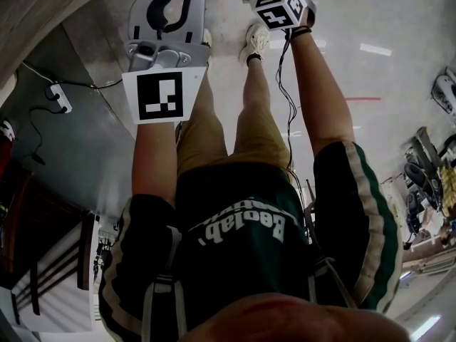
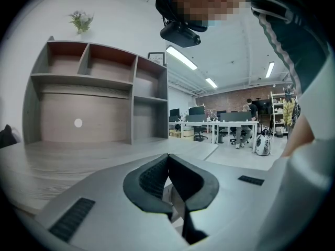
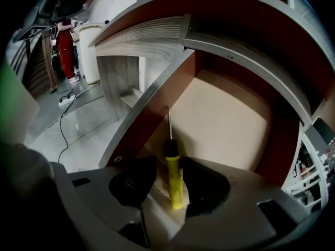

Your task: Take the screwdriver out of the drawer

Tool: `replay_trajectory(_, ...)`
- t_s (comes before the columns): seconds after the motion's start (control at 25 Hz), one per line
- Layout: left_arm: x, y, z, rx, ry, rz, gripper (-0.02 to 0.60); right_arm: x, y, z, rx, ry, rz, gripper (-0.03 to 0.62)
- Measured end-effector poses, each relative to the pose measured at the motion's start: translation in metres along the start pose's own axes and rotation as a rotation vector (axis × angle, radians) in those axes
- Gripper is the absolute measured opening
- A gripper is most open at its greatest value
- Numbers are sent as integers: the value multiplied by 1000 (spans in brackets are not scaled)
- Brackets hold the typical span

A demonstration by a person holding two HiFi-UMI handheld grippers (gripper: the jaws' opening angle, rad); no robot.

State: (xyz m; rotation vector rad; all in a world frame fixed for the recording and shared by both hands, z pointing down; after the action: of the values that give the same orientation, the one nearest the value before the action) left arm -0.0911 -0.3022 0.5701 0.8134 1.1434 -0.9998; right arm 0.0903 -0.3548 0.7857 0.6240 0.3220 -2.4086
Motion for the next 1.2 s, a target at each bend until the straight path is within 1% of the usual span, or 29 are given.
replay_trajectory(0.16,-1,1,1,-3,3,-2,17,-1,1,0,-20,7,1,166)
replay_trajectory(0.2,-1,1,1,-3,2,-4,17,-2,1,0,-32,9,-3,153)
replay_trajectory(0.24,-1,2,1,-4,3,-6,17,-2,1,-1,-43,8,-9,98)
replay_trajectory(0.28,0,2,1,-6,5,-8,16,-2,2,-1,-48,7,-16,86)
replay_trajectory(0.48,2,2,1,-13,8,0,17,1,4,-3,-44,1,-24,81)
replay_trajectory(0.72,-1,2,-1,-5,6,-2,17,-1,0,-4,-40,11,-21,81)
replay_trajectory(1.0,-2,2,-2,-6,3,4,17,3,-5,-21,-57,62,-5,81)
replay_trajectory(1.2,9,4,-5,-16,3,27,17,12,-2,-41,-64,103,8,81)
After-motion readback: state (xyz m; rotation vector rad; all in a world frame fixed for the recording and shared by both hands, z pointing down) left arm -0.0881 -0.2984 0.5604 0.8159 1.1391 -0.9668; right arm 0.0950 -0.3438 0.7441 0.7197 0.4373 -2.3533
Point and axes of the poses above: the fingertips, and each gripper's own axes: z forward along the fingers, y to its right, x out of its top, the point moved 9 cm from there along -z, backward along the fingers, and after that the axes turned 7 degrees about x, right-handed, at the moved point
